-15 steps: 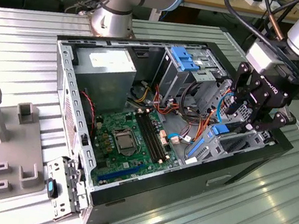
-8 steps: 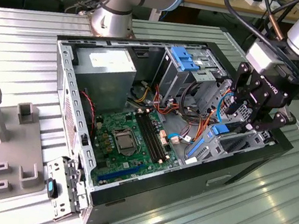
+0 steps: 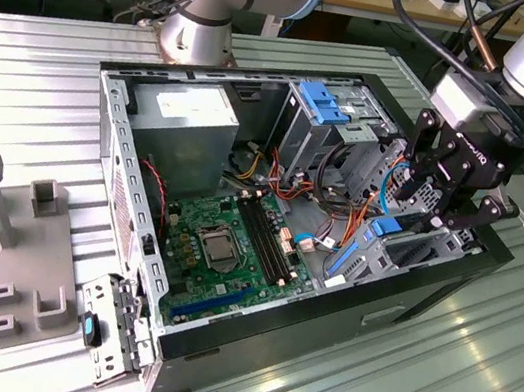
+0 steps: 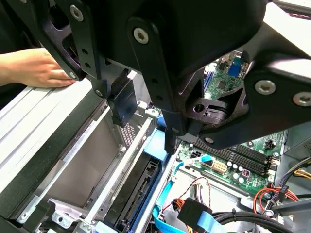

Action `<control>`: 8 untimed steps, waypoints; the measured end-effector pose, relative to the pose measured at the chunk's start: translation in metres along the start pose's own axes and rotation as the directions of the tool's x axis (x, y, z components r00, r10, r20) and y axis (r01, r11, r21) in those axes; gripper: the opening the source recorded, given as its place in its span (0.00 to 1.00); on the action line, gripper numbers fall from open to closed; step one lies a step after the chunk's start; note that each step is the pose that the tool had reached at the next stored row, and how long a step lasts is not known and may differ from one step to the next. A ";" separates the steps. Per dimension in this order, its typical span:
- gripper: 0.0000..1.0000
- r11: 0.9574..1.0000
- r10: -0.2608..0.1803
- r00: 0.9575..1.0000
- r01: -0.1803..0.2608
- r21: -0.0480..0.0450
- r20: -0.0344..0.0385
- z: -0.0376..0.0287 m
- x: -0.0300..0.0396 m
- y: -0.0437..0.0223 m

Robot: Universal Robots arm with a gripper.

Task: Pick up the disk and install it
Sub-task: 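Insert the disk into the insertion slot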

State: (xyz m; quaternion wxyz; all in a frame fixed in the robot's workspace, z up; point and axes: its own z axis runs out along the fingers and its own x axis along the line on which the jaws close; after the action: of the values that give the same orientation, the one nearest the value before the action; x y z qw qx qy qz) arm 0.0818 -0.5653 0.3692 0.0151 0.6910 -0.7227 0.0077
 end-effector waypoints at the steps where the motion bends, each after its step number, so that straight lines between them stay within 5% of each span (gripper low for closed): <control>1: 0.50 1.000 0.000 1.000 0.000 0.000 0.000 0.0000 0.0000 0.0000; 3: 0.49 1.000 0.000 1.000 0.000 0.000 0.000 0.0001 0.0000 0.0000; 8: 0.24 1.000 0.000 1.000 0.000 0.000 0.000 0.0001 0.0000 0.0000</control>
State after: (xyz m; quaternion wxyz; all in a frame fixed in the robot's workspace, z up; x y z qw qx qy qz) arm 0.0818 -0.5653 0.3690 0.0151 0.6909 -0.7227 0.0077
